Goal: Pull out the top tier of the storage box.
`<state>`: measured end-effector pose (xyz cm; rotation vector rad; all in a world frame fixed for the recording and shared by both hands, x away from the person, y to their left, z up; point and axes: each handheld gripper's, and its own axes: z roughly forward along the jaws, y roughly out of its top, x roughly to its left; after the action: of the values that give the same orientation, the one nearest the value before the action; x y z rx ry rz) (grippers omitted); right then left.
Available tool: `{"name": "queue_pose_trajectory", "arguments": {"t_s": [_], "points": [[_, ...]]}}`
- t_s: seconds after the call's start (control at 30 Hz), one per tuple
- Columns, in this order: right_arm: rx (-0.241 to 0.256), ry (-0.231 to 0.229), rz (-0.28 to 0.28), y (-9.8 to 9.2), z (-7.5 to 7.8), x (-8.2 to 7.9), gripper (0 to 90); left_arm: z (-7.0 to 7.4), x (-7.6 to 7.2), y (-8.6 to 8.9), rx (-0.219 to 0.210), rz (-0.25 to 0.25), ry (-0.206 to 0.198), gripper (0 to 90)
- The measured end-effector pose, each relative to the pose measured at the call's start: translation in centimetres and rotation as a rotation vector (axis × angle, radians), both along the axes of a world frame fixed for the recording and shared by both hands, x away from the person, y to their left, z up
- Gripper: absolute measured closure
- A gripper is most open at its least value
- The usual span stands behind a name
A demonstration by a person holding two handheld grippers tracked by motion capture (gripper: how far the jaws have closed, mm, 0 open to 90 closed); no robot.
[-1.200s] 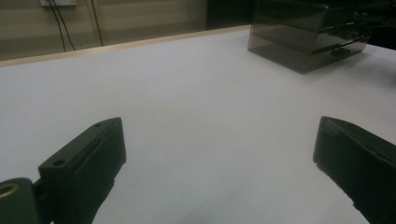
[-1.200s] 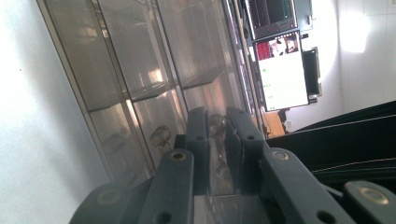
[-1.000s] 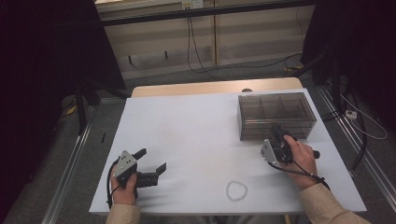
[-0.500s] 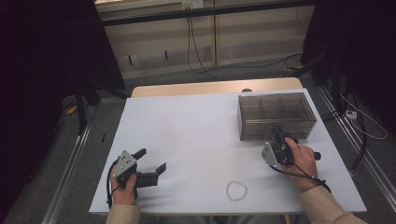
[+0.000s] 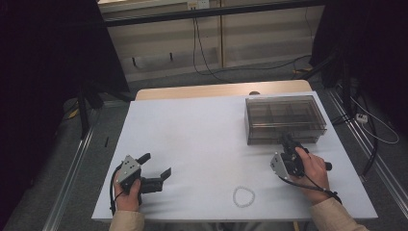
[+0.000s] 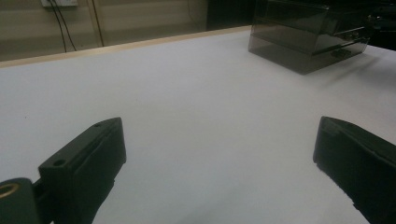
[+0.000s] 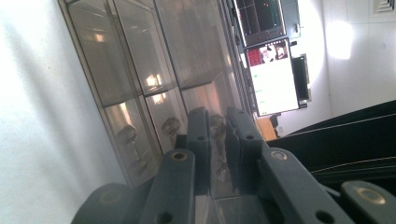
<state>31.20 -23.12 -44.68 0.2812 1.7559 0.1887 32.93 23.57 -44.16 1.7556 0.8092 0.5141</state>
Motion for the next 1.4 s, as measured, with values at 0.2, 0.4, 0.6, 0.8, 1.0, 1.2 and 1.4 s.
{"name": "queue_pose_trajectory", "arguments": {"t_s": [0.2,0.4,0.6,0.8,1.0,1.2,1.4], "points": [[0.012,0.001,0.002,-0.1,0.0,-0.4,80.6,0.0,0.0,0.0,0.000,0.000,0.001,2.7],[0.042,0.006,0.005,0.0,0.1,-0.6,80.4,0.0,0.0,0.0,0.001,-0.001,0.000,2.7],[0.096,0.022,-0.005,0.0,0.3,-0.7,79.2,0.0,0.0,0.0,0.002,-0.002,0.000,2.7],[0.148,0.015,-0.012,0.1,0.3,-1.0,75.8,0.0,0.0,0.0,0.001,-0.002,0.000,2.7],[0.340,0.047,-0.002,-0.3,1.1,-1.3,69.7,0.0,0.0,0.0,0.001,-0.002,0.000,2.6],[0.579,0.069,0.005,-1.2,2.3,-1.4,63.1,0.0,0.0,-0.1,0.000,-0.002,-0.001,2.7],[0.719,0.056,-0.021,-1.6,2.7,-1.5,56.9,0.0,0.0,-0.1,0.000,-0.002,-0.002,2.7]]}}
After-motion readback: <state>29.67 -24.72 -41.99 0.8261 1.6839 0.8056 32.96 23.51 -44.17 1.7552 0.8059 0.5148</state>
